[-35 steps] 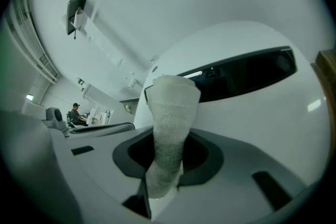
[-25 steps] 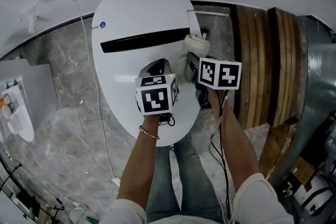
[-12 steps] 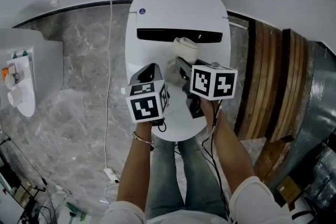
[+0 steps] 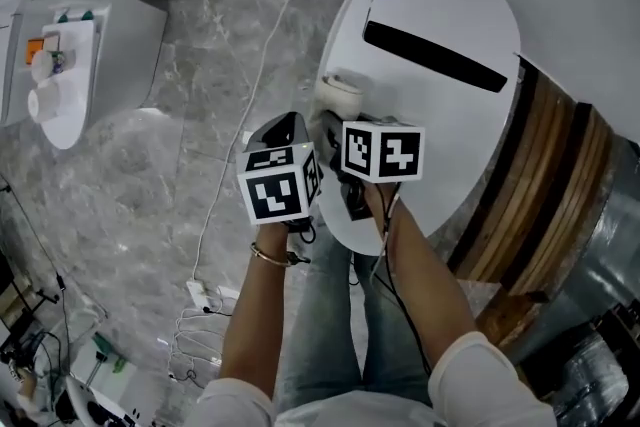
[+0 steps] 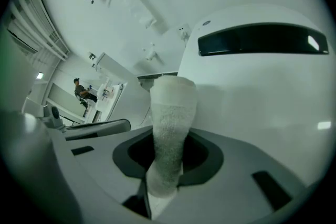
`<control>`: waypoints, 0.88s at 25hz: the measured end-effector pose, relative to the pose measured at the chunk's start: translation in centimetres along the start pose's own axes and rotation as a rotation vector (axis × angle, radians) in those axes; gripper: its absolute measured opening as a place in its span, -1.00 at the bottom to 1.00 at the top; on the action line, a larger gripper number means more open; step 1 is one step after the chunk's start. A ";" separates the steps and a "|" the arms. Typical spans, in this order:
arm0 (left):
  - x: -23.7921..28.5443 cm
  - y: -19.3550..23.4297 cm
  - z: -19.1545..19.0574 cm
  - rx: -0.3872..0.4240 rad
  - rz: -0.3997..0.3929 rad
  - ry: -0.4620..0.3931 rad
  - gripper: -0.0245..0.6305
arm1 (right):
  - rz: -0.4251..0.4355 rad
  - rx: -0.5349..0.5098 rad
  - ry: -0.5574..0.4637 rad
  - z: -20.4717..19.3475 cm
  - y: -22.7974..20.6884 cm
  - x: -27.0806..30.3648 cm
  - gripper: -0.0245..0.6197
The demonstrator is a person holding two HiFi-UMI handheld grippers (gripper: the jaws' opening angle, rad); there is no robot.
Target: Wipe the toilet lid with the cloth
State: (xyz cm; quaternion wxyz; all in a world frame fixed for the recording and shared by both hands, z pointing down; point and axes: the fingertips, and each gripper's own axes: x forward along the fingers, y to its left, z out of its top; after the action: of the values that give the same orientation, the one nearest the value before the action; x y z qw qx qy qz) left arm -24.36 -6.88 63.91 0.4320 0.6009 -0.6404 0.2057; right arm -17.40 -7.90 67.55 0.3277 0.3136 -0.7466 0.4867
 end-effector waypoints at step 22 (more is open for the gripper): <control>2.7 -29.5 -10.8 0.271 -0.329 0.145 -0.89 | -0.329 0.289 -0.160 -9.2 -26.8 -20.5 -0.62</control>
State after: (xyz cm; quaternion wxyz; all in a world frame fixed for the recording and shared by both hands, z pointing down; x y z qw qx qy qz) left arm 7.18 -5.76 64.34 0.4200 0.7333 -0.4675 0.2595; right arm 17.45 -5.10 68.09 0.2942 0.5122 -0.6317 0.5021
